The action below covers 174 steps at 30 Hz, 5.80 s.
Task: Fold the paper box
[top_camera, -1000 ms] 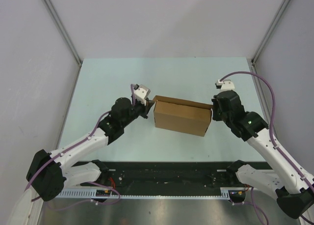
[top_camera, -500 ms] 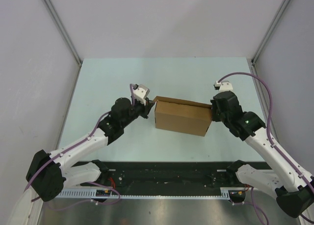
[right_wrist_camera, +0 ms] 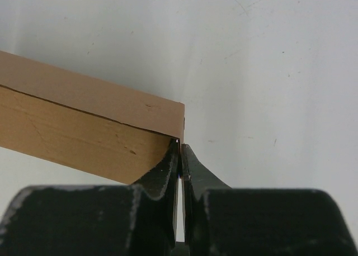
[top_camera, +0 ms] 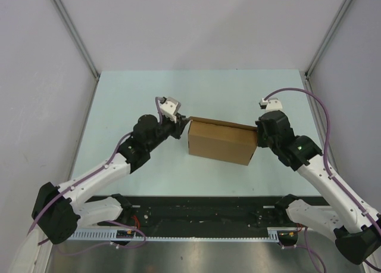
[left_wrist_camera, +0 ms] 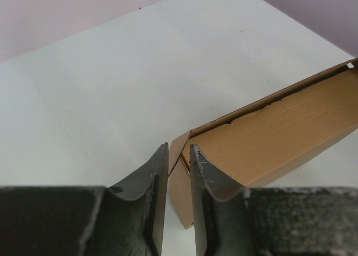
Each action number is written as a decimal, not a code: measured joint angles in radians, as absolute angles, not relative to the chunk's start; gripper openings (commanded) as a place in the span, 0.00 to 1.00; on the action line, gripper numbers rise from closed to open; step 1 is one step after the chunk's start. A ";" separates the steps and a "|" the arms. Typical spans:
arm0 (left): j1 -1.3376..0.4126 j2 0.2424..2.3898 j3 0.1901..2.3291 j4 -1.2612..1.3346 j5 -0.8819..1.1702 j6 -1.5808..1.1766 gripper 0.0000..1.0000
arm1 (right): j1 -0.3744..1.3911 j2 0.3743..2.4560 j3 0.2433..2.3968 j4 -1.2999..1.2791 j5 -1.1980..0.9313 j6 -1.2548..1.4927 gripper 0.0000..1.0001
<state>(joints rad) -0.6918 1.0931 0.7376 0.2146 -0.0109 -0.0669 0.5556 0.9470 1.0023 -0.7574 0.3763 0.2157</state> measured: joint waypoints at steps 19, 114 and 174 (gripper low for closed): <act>-0.692 1.150 0.759 0.161 0.025 0.033 0.11 | 0.555 0.939 0.999 -0.757 0.368 0.209 0.07; -0.725 1.158 0.773 0.124 -0.126 0.018 0.00 | 0.435 0.945 0.995 -0.728 0.155 0.527 0.00; -0.722 1.264 1.031 -0.228 -0.085 -0.412 0.01 | 0.593 0.975 0.962 -0.700 0.475 0.430 0.00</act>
